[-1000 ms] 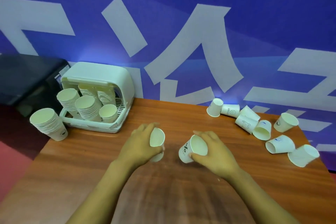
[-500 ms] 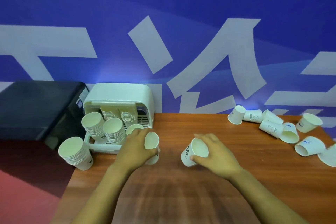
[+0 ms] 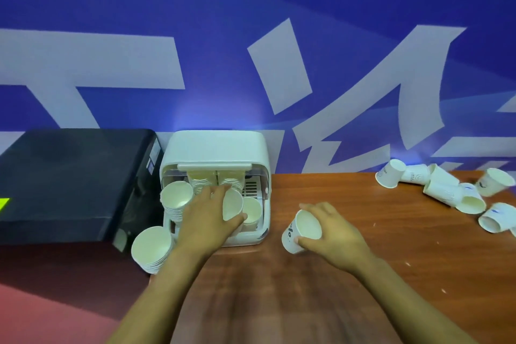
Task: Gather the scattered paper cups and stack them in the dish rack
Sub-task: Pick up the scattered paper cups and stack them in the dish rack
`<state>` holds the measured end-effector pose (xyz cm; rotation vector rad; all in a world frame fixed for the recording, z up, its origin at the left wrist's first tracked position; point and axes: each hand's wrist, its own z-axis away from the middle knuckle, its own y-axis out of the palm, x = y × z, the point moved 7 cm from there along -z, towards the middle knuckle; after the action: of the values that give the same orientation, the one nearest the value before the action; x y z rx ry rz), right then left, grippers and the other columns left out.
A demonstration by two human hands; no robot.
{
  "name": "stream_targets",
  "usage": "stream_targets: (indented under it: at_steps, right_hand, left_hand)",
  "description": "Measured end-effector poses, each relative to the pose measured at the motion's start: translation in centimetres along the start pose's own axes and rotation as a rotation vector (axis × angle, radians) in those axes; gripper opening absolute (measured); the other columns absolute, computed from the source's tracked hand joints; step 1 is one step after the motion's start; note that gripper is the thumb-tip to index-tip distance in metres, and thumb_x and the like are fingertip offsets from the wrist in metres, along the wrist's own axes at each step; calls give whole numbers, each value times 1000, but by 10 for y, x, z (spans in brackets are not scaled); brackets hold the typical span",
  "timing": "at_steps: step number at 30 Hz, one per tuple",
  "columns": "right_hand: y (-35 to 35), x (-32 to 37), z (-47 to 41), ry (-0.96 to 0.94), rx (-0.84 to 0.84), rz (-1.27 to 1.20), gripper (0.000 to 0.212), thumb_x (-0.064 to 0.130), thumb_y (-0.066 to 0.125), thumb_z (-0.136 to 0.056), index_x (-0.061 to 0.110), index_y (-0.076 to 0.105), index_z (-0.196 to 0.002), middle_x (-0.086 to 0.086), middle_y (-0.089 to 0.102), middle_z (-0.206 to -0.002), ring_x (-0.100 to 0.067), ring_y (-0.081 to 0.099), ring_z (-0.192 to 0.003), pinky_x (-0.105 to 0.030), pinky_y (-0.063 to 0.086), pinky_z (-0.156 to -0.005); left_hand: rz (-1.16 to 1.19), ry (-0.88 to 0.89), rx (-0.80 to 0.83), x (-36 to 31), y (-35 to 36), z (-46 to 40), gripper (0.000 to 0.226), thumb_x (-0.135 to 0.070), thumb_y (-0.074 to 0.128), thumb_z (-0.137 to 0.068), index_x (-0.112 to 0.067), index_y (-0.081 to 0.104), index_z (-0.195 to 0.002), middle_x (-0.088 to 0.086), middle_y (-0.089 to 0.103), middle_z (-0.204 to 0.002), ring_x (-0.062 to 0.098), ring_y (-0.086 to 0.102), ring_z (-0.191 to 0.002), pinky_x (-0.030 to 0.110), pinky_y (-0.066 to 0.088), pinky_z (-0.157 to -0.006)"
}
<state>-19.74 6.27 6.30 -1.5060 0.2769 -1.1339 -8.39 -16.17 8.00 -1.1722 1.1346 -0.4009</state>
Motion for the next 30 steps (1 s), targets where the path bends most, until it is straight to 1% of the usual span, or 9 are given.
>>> stream_targets:
  at_steps: [5, 7, 10, 14, 19, 21, 24, 28, 30]
  right_hand:
    - [1, -6, -13, -11, -24, -11, 70, 51, 69, -75, 39, 39, -138, 18, 42, -126, -7, 49, -115, -27, 46, -88]
    - [1, -13, -19, 15, -34, -37, 70, 51, 70, -75, 39, 41, -137, 18, 42, -126, -5, 49, -114, -28, 46, -87]
    - [6, -24, -23, 48, 4, -50, 71, 54, 70, -74, 41, 40, -137, 21, 41, -125, -4, 50, -113, -29, 48, -86]
    - [9, -37, -25, 76, 33, -51, 73, 55, 70, -73, 41, 39, -138, 21, 41, -125, -3, 50, -113, -25, 46, -86]
    - [11, -45, -27, 86, 58, -41, 73, 53, 69, -74, 41, 39, -139, 22, 40, -124, -2, 50, -112, -25, 46, -86]
    - [10, -44, -29, 80, 53, -34, 73, 54, 69, -74, 42, 38, -139, 22, 40, -124, -2, 50, -112, -25, 46, -85]
    - [9, -31, -34, 48, 43, -33, 72, 53, 69, -74, 43, 37, -138, 21, 39, -126, -4, 51, -113, -26, 47, -85]
    - [9, 13, -48, -108, -29, -106, 71, 49, 70, -75, 39, 39, -138, 18, 38, -131, -6, 46, -119, -31, 46, -94]
    - [10, 38, -55, -178, -85, -141, 70, 46, 71, -75, 37, 41, -138, 19, 38, -132, -5, 44, -121, -30, 45, -97]
  left_hand:
    - [51, 38, 14, -9, 17, -22, 68, -57, 59, -75, -31, 42, -136, -4, 43, -135, 22, 45, -123, 39, 38, -100]
    - [6, 58, 20, -13, 27, -32, 69, -61, 52, -74, -32, 42, -135, -5, 43, -134, 19, 45, -122, 37, 35, -99]
    - [-89, 70, 24, -14, 44, -41, 64, -57, 57, -81, -32, 39, -138, -6, 41, -139, 17, 42, -127, 38, 30, -103]
    - [-196, 60, 84, -11, 70, -47, 68, -60, 55, -83, -34, 33, -142, -6, 33, -148, 18, 37, -133, 48, 18, -114]
    - [-277, 69, 200, -10, 91, -49, 77, -64, 54, -81, -33, 26, -145, -7, 26, -152, 17, 30, -138, 53, 8, -113]
    - [-235, 83, 195, -10, 89, -46, 74, -62, 56, -81, -32, 29, -144, -6, 26, -153, 19, 28, -139, 51, 11, -113]
    - [-171, 112, 130, -8, 77, -36, 67, -54, 61, -82, -30, 39, -140, -3, 34, -150, 23, 35, -135, 49, 19, -112]
    - [-169, 135, 67, -1, 55, -18, 62, -51, 65, -72, -26, 54, -128, 1, 53, -135, 27, 54, -120, 48, 40, -99]
    - [-167, 111, 45, 7, 43, -11, 64, -50, 69, -71, -26, 54, -129, 2, 55, -133, 27, 54, -120, 45, 42, -97]
